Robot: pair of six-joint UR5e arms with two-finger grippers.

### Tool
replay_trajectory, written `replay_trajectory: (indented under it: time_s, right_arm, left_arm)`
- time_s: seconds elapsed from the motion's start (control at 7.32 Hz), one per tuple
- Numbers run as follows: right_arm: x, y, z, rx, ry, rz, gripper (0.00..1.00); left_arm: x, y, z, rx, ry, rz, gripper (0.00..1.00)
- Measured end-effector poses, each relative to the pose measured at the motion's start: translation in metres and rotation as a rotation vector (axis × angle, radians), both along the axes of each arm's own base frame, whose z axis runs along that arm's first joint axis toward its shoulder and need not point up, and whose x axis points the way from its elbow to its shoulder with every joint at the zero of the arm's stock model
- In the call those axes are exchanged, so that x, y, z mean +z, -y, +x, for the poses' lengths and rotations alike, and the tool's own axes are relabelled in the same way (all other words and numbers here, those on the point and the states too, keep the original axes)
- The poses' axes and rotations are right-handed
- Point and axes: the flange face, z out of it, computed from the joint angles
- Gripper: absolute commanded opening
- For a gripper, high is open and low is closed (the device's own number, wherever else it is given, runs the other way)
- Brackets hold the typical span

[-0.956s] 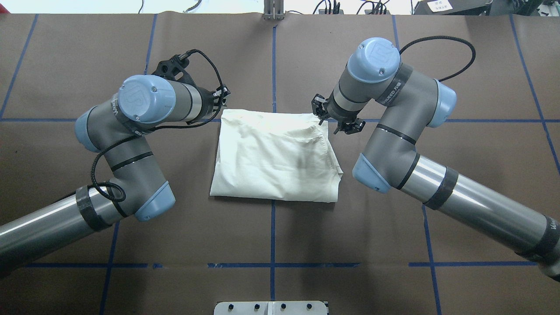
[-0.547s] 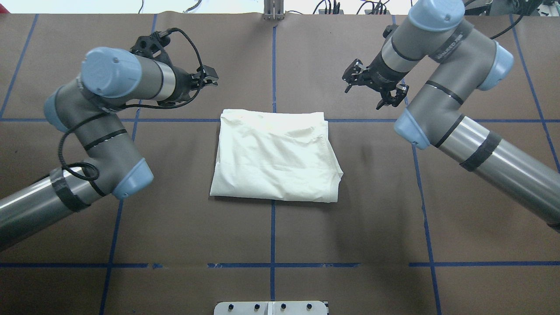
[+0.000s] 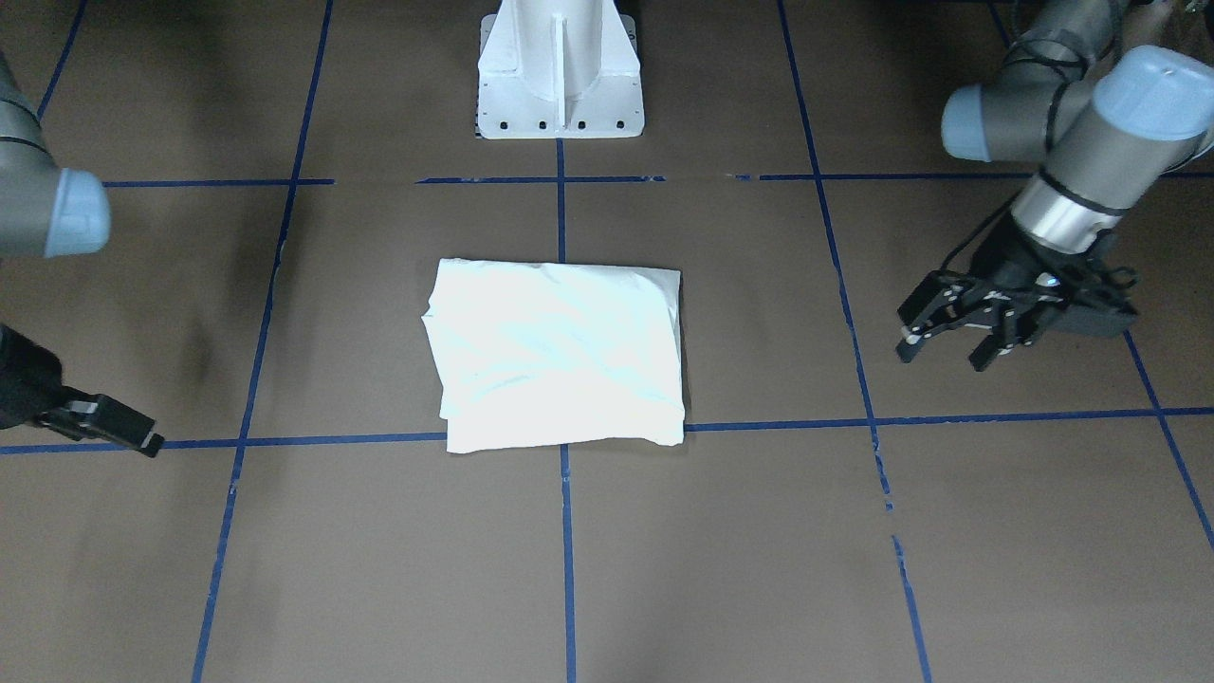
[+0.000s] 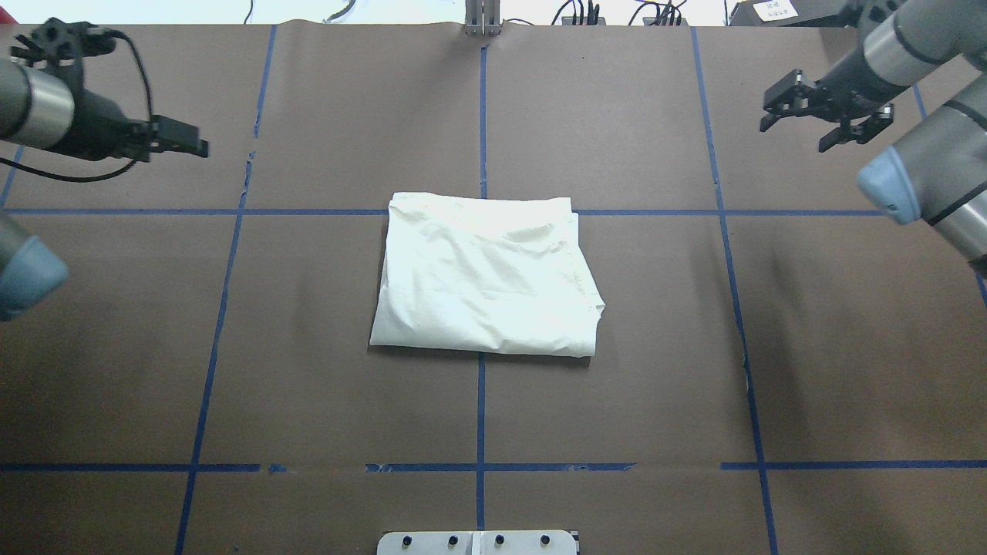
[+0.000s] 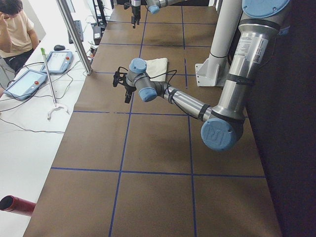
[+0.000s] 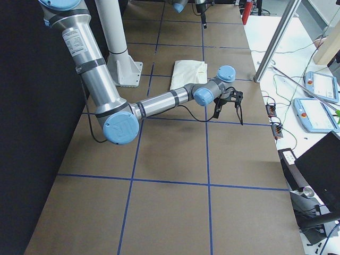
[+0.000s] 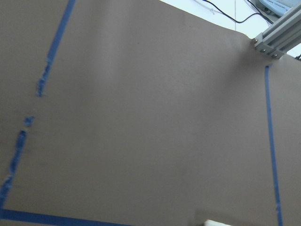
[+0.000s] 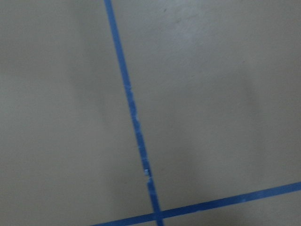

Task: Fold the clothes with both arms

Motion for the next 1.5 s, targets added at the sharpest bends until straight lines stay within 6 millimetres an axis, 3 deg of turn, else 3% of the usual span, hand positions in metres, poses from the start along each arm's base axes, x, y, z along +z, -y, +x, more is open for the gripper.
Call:
replay_trajectory:
  time_s: [0.27, 0.41, 0.55, 0.68, 0.96, 1.5]
  right_arm:
    - [0.06, -0.002, 0.111, -0.058, -0.073, 0.11, 1.0]
    - [0.083, -0.008, 0.157, -0.108, -0.111, 0.145, 1.0]
    - [0.108, -0.023, 0.193, -0.156, -0.136, 0.167, 1.0]
    - [0.13, -0.04, 0.213, -0.185, -0.146, 0.176, 1.0]
    - [0.149, -0.065, 0.226, -0.201, -0.154, 0.172, 1.0]
    - [0.173, -0.107, 0.229, -0.21, -0.156, 0.137, 1.0]
  left_arm:
    - [0.075, -0.017, -0.135, 0.074, 0.13, 0.126, 1.0]
    - [0.103, -0.022, -0.192, 0.097, 0.205, 0.153, 1.0]
    - [0.123, -0.027, -0.24, 0.121, 0.268, 0.127, 1.0]
    - [0.136, -0.034, -0.271, 0.143, 0.292, 0.054, 1.0]
    - [0.151, -0.061, -0.293, 0.156, 0.271, -0.09, 1.0]
    - [0.156, -0.086, -0.296, 0.135, 0.245, -0.203, 1.0]
